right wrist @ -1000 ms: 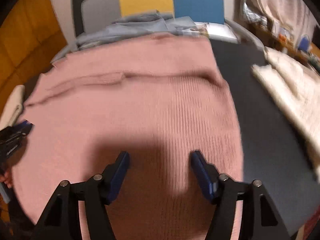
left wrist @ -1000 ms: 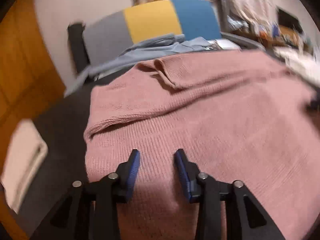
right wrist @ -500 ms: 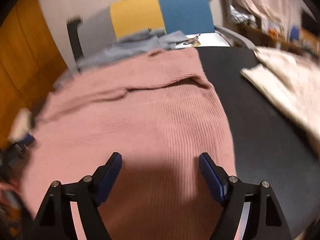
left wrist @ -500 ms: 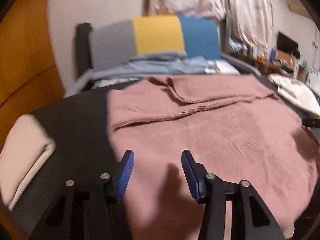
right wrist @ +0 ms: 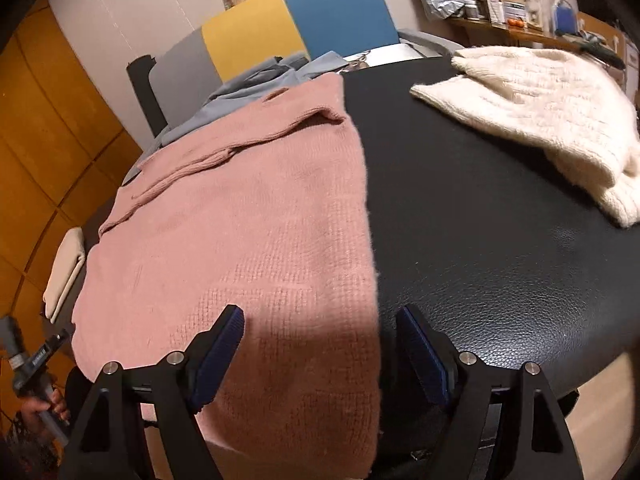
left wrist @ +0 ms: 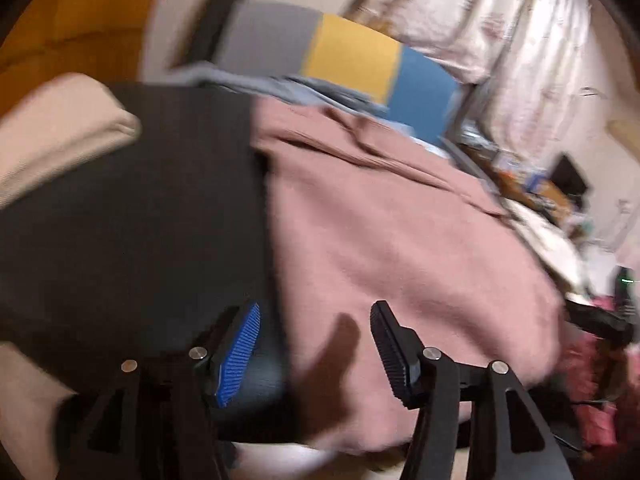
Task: Fold clothes
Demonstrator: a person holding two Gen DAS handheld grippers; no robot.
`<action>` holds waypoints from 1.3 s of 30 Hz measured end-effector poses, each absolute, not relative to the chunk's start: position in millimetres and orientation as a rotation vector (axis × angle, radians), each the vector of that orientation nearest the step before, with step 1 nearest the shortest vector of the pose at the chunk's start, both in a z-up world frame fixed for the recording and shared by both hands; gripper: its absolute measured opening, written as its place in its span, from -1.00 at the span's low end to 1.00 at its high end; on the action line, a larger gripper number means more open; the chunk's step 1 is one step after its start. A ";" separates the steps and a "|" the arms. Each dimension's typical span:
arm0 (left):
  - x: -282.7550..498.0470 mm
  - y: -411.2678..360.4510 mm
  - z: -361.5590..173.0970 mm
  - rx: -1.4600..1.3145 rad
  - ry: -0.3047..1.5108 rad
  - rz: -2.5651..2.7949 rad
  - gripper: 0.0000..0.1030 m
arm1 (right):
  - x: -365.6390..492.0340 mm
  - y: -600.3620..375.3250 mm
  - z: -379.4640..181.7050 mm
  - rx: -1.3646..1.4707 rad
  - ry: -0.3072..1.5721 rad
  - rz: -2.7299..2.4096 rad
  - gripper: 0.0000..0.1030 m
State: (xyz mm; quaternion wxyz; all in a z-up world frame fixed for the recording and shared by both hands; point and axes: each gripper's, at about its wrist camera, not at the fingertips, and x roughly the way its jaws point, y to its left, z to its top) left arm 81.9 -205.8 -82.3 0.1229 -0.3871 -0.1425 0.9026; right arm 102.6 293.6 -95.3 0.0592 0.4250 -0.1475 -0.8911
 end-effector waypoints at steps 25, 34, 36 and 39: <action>84.6 -161.6 -78.9 -1.219 -0.173 2.484 -0.78 | 88.8 276.7 -99.1 1.372 -0.329 -2.600 -0.75; 101.3 -214.9 -52.4 -1.133 -0.567 2.376 -0.80 | 108.4 307.9 -60.7 1.211 -0.757 -2.420 -0.78; 98.4 -216.3 -56.5 -1.169 -0.541 2.397 -0.80 | 104.5 313.2 -68.9 1.244 -0.803 -2.414 -0.78; 90.8 -208.3 -76.3 -1.282 -0.508 2.382 -0.80 | 95.9 320.8 -86.7 1.316 -0.870 -2.408 -0.78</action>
